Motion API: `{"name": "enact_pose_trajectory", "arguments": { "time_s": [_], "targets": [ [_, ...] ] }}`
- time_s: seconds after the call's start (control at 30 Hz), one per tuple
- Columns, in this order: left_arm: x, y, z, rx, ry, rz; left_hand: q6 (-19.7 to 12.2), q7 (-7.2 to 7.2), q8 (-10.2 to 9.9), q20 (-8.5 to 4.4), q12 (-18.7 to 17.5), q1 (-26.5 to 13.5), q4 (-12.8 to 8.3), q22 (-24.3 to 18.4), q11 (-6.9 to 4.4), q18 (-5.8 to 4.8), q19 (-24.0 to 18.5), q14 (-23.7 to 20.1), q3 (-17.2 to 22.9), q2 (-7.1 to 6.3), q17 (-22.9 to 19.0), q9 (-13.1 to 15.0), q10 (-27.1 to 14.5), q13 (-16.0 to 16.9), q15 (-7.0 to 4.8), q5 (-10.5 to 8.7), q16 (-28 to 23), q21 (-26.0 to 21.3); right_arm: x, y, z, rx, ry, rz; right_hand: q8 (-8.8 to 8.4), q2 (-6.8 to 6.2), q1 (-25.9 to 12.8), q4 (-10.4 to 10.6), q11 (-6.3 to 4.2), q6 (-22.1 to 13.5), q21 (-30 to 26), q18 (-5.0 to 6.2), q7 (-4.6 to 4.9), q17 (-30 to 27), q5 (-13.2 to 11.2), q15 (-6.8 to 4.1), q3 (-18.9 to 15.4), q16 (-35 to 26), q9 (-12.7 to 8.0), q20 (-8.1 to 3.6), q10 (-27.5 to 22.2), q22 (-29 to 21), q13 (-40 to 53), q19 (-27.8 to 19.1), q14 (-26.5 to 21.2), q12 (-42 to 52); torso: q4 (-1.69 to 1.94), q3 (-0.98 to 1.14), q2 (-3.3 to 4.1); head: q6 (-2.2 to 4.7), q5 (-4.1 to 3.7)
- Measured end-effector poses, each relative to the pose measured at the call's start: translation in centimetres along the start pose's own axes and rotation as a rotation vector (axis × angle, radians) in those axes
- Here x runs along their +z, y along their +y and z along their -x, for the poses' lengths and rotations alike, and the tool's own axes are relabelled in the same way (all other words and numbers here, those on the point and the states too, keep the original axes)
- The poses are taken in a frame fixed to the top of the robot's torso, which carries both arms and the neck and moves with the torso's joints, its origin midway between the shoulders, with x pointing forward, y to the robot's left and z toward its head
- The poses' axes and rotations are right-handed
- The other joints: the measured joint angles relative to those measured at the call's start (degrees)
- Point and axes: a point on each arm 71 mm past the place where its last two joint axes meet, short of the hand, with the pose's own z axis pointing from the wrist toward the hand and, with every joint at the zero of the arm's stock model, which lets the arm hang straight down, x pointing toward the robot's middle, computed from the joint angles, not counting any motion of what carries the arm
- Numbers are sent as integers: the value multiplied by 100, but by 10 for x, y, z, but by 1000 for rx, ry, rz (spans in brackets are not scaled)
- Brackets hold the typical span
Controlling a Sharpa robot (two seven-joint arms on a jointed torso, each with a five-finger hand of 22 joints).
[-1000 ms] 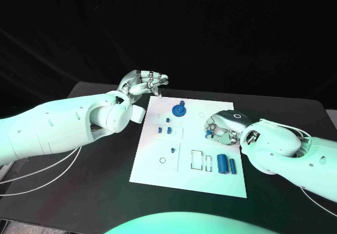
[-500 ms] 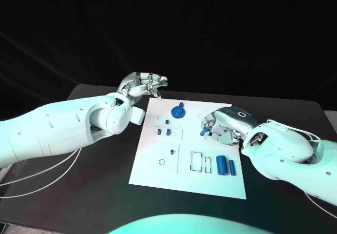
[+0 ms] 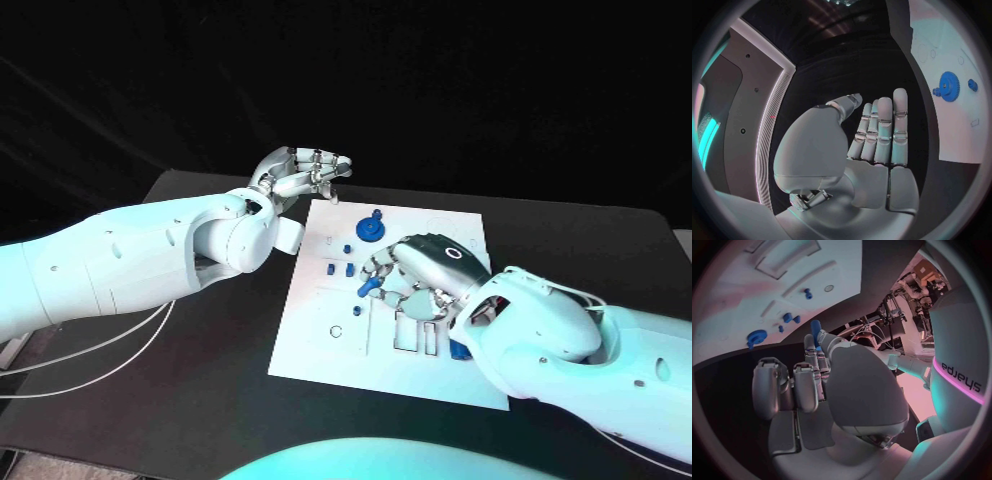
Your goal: Assemble the parts on the task board
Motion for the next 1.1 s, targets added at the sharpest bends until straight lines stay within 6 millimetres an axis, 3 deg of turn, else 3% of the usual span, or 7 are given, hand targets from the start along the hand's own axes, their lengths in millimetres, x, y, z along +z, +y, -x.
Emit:
{"name": "enact_pose_trajectory", "arguments": {
  "time_s": [0.17,0.47,1.1],
  "targets": [
    [1,0,-3,-2,5,0,0,0,0,0,0,0,0,-1,0,0,0,0,0,0,-1,0,0,0,0,0,0,0,9,16,-23,46,26,40,10,0,0,0,1,0,0,0,1,-9,0,0,0,-3,8,0,0,0,0,0,0,-22,12,-5,0,10,19],
    [2,0,-4,-4,8,0,0,0,0,0,0,0,16,-5,0,0,0,0,16,0,-8,0,0,0,0,0,0,0,16,15,-49,63,68,37,30,-8,-8,-15,7,-10,0,0,10,-9,0,0,15,-3,18,0,5,-1,-2,0,0,-22,4,-13,7,6,82],
    [1,0,-4,-4,9,1,0,0,0,0,-3,0,16,-4,0,0,0,0,16,0,-7,0,0,0,0,0,0,0,21,11,-66,41,139,30,24,-28,-27,-32,18,-19,0,0,20,-14,-4,1,30,-3,16,1,14,-2,2,0,0,-23,2,3,9,-24,101]
  ]
}}
